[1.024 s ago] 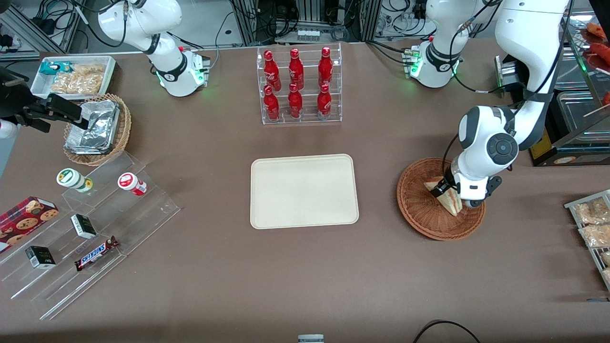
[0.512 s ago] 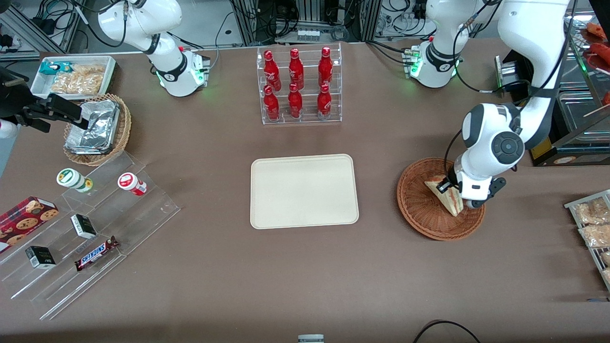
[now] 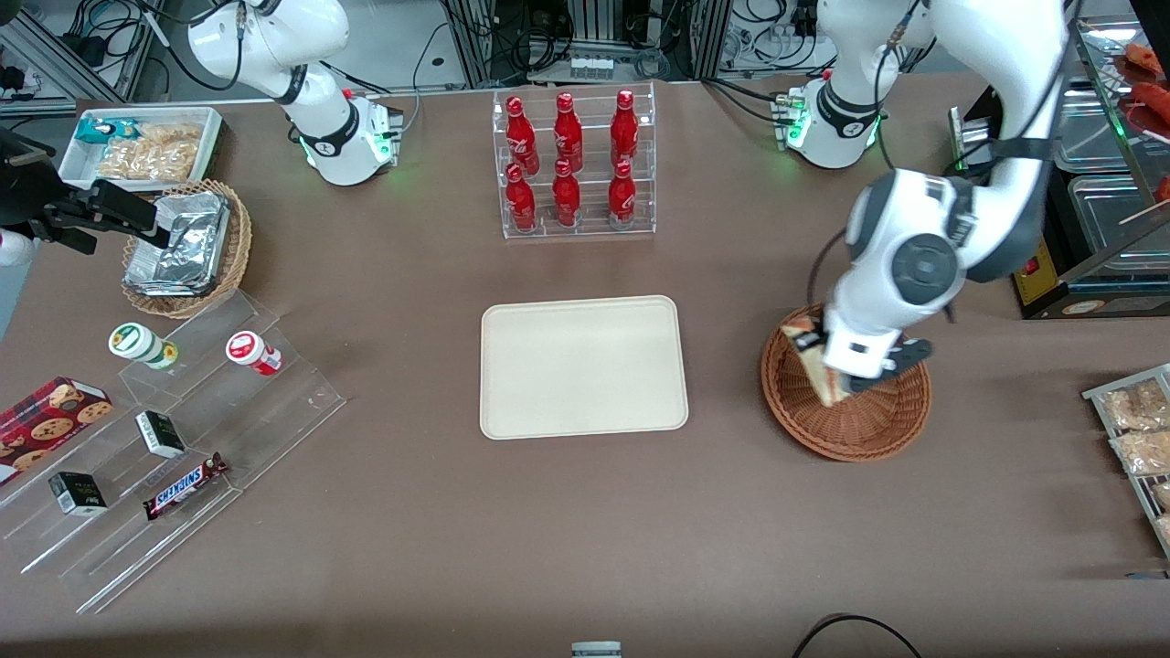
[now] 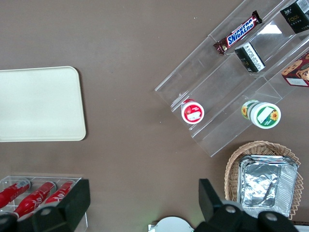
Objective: Place sandwich from basket to tray
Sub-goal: 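Lift the sandwich and carry it over the cream tray, then lower the sandwich onto the tray and open the left gripper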
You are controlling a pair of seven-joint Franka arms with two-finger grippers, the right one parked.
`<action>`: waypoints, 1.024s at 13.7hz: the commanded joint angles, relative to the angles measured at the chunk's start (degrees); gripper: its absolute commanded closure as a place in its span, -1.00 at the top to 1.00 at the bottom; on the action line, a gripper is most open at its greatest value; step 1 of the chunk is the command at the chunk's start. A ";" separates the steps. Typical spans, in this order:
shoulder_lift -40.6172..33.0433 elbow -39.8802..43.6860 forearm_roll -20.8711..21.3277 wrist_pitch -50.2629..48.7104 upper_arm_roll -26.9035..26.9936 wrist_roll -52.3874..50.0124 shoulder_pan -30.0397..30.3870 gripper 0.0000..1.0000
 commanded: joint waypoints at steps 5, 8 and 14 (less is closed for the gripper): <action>12.55 13.96 -0.11 -1.04 0.36 -1.53 -13.47 -0.88; 18.71 20.39 0.15 -0.96 0.36 -6.00 -18.57 -0.88; 26.55 28.58 0.33 1.23 0.45 -13.21 -26.05 -0.88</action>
